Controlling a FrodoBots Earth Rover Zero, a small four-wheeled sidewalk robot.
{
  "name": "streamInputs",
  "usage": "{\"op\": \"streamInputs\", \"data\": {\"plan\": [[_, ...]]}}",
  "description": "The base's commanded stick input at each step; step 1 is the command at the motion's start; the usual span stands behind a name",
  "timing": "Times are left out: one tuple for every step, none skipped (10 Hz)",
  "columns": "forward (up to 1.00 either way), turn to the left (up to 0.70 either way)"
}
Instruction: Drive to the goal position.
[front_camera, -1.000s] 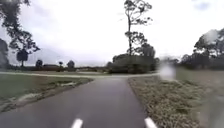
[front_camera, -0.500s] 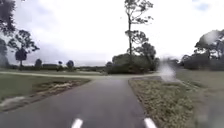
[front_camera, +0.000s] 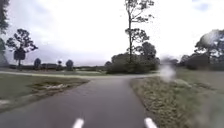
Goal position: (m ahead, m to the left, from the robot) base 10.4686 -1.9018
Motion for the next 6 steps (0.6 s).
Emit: {"op": "streamInputs", "data": {"plan": [[0.85,0.0],[0.85,0.0],[0.85,0.0],[0.85,0.0],[0.85,0.0],[0.85,0.0]]}}
